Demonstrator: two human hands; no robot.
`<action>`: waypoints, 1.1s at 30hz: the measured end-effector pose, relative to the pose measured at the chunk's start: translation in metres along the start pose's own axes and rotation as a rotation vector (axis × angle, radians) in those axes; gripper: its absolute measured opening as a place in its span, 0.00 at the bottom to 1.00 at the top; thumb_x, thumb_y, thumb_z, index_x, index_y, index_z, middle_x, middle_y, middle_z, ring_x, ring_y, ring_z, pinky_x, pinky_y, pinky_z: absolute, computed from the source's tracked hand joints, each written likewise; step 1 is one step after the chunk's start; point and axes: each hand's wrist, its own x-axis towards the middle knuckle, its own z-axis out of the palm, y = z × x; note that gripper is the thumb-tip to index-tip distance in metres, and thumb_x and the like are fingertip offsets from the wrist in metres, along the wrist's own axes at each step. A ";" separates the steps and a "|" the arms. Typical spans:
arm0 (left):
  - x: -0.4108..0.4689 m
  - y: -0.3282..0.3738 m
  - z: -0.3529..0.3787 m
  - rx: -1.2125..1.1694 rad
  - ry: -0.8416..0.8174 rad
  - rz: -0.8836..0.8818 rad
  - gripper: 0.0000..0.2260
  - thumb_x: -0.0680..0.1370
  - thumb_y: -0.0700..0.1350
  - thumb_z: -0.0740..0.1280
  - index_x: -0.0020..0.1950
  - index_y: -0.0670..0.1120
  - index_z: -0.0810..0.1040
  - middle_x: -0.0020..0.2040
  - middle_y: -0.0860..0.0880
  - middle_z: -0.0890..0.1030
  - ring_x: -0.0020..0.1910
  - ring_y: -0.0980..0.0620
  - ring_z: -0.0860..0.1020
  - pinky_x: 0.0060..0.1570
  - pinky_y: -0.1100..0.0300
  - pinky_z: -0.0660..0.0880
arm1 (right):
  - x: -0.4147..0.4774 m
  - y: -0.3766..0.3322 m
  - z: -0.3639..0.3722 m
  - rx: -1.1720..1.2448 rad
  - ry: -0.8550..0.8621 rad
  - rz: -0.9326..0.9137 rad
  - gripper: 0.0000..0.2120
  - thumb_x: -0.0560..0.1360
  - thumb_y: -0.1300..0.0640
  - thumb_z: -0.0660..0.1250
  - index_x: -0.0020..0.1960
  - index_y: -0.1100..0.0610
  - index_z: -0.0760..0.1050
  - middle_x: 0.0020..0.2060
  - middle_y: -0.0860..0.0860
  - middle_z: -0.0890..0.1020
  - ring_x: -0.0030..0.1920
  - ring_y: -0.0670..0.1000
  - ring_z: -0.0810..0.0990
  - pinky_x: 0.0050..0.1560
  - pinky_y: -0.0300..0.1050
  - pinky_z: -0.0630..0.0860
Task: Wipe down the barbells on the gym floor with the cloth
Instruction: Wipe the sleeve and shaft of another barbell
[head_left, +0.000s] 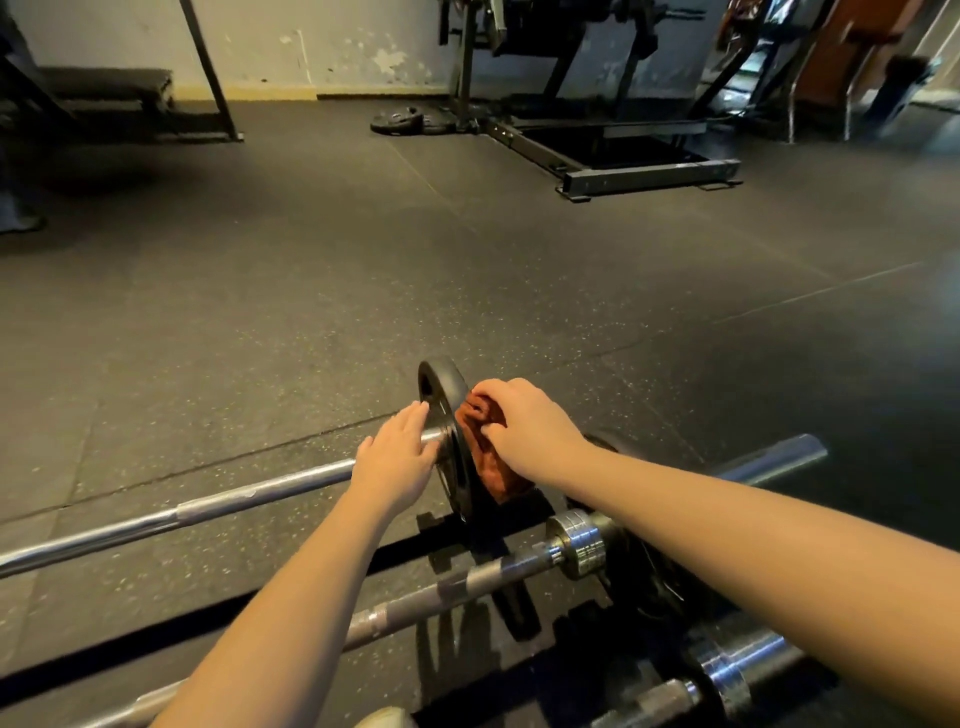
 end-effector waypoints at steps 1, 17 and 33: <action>-0.005 -0.006 -0.002 0.019 -0.009 -0.016 0.25 0.82 0.49 0.57 0.78 0.50 0.56 0.78 0.51 0.59 0.75 0.50 0.60 0.71 0.45 0.60 | 0.000 -0.002 0.002 0.006 -0.001 -0.004 0.17 0.79 0.59 0.63 0.67 0.52 0.70 0.61 0.56 0.73 0.60 0.57 0.73 0.62 0.53 0.71; -0.026 -0.106 -0.014 0.430 -0.122 -0.024 0.29 0.81 0.53 0.60 0.78 0.50 0.52 0.79 0.52 0.54 0.77 0.52 0.53 0.74 0.48 0.49 | 0.028 -0.045 0.090 0.012 0.006 -0.183 0.16 0.80 0.58 0.61 0.67 0.53 0.70 0.62 0.53 0.72 0.62 0.55 0.70 0.61 0.53 0.73; 0.003 -0.134 0.013 0.362 0.058 -0.008 0.26 0.80 0.49 0.61 0.76 0.47 0.58 0.72 0.52 0.66 0.72 0.52 0.63 0.74 0.52 0.51 | 0.139 -0.015 0.165 -0.119 0.063 -0.123 0.14 0.80 0.50 0.60 0.65 0.53 0.70 0.64 0.53 0.70 0.66 0.54 0.66 0.67 0.51 0.68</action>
